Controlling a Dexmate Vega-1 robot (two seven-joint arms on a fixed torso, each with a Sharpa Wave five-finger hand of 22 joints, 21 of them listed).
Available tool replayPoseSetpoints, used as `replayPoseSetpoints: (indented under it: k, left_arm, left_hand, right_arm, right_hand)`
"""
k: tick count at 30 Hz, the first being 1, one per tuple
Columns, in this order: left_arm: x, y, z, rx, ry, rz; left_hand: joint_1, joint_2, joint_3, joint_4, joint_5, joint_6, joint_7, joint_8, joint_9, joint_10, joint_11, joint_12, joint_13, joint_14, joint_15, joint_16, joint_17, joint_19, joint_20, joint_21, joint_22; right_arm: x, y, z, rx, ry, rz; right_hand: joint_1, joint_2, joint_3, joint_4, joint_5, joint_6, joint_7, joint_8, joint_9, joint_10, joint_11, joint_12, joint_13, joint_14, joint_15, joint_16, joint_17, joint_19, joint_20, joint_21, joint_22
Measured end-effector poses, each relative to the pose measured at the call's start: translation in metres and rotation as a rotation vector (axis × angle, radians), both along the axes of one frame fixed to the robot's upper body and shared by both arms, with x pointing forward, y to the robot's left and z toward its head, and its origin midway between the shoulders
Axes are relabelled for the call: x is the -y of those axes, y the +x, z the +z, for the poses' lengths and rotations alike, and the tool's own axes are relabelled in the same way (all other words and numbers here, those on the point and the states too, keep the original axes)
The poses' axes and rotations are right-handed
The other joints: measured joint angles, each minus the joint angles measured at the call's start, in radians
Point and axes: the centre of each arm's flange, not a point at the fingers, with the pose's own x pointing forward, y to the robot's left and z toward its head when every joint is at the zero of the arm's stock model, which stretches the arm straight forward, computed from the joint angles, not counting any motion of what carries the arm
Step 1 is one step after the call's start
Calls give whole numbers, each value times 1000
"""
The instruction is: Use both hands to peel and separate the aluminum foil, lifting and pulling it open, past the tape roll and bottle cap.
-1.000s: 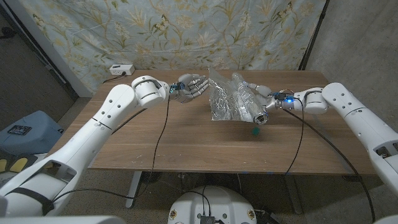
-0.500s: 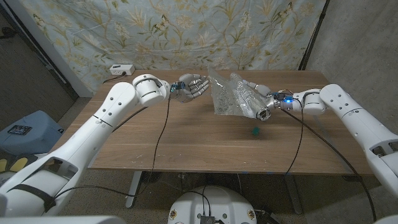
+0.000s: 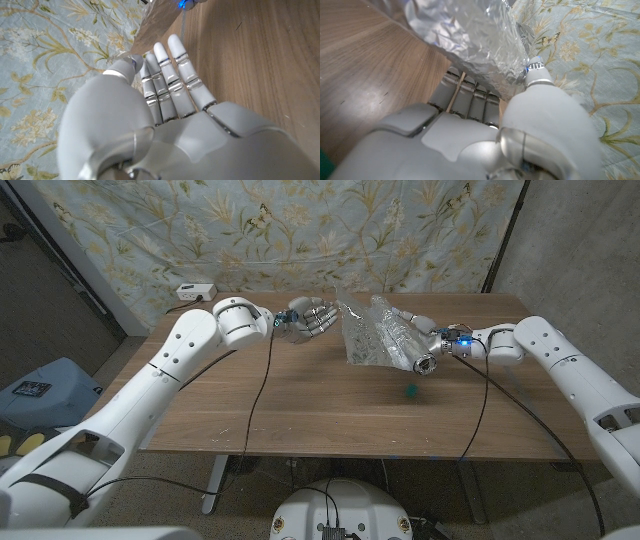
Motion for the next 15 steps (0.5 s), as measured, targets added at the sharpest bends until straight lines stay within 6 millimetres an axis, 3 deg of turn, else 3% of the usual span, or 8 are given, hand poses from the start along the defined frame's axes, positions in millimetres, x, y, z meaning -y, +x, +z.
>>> replayPoseSetpoints:
  k: [7, 15]
  left_arm:
    - [-2, -10, 13, 20, 38, -35]
    - [-1, -21, 24, 18, 89, -80]
  left_hand:
    - [-91, -24, -25, 25, -21, -93, 31, -57, -18, -76, 40, -37, 6, -43, 29, -15, -7, -28, 22, -14, 0]
    - [-135, -36, -34, 34, -39, -173, 55, -97, -31, -127, 74, -58, 13, -71, 49, -22, -16, -42, 35, -26, 0]
  right_arm:
    - [2, 1, -1, 14, -7, 0]
    - [4, 2, -1, 27, -24, -7]
  right_hand:
    - [18, -3, 0, 0, 0, -2, -2, 0, 0, 0, 0, 0, 0, 0, 0, 0, 3, 0, 0, 0, 0]
    - [19, -4, 1, -7, 0, -2, -2, 0, 0, 0, 0, 0, 0, 0, 0, 0, 5, -4, -4, 0, 0]
